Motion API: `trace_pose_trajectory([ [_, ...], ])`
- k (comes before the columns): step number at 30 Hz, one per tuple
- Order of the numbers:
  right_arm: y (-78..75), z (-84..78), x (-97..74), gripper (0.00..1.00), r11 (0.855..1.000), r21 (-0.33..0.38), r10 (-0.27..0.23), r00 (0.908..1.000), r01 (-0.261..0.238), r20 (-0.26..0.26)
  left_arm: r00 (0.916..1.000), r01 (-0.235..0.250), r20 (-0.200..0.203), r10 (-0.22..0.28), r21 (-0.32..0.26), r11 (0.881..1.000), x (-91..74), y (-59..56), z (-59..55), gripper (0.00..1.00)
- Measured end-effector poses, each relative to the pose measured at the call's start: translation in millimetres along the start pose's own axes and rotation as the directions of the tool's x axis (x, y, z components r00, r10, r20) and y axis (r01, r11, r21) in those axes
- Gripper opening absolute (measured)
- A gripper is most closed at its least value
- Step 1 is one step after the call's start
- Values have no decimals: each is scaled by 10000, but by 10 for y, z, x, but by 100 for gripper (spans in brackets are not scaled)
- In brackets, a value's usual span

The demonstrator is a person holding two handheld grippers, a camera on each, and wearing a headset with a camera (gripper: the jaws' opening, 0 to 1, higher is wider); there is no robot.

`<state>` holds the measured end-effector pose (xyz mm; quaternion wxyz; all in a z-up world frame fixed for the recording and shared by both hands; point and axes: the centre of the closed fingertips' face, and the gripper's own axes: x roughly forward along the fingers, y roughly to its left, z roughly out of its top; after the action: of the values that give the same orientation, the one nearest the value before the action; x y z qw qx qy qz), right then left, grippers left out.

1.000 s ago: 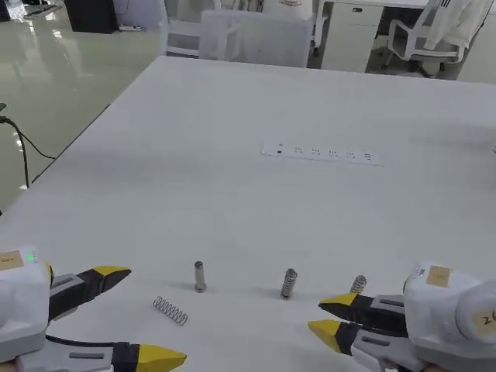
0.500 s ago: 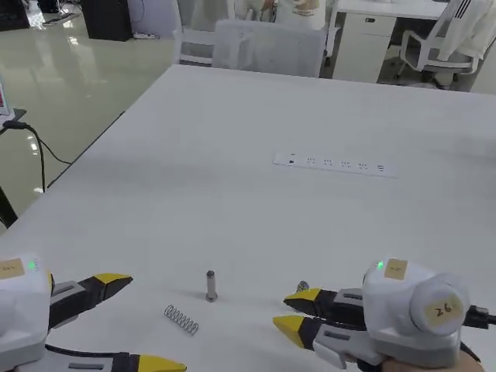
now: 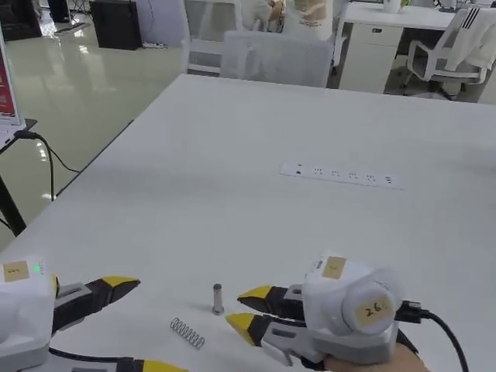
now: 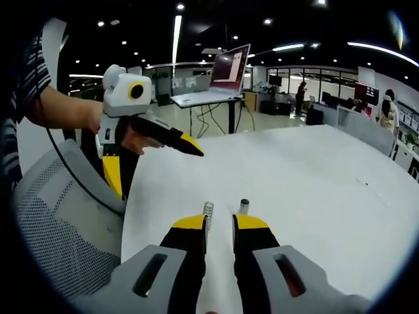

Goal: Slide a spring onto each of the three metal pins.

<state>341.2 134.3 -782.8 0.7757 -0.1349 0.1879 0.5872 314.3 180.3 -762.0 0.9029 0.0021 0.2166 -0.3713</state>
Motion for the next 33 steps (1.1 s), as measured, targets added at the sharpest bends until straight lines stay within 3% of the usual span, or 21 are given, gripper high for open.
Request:
trace_pose_trajectory([
  [5, 137, -86, 149, 13, 9991, -262, 315, 9990, -323, -316, 9997, 225, -52, -223, 364, 9991, 6, -32, 35, 86],
  [9, 189, -149, 280, 13, 9989, -77, 453, 9976, -457, -515, 9994, 322, -140, -316, 461, 9984, 21, -62, 25, 86],
  [24, 149, -362, 622, 16, 9978, 658, 133, 9948, -66, -1012, 9995, 220, -226, -215, 259, 9994, -37, -49, -74, 84],
  [31, 174, -536, 689, 14, 9999, -139, 72, 9867, -96, -1623, 9993, 202, -314, -196, 175, 9996, -34, -52, -118, 83],
  [33, 175, -551, 735, 8, 9994, -319, 107, 9875, -159, -1572, 9993, 216, -323, -210, 170, 9996, -28, -53, -127, 83],
])
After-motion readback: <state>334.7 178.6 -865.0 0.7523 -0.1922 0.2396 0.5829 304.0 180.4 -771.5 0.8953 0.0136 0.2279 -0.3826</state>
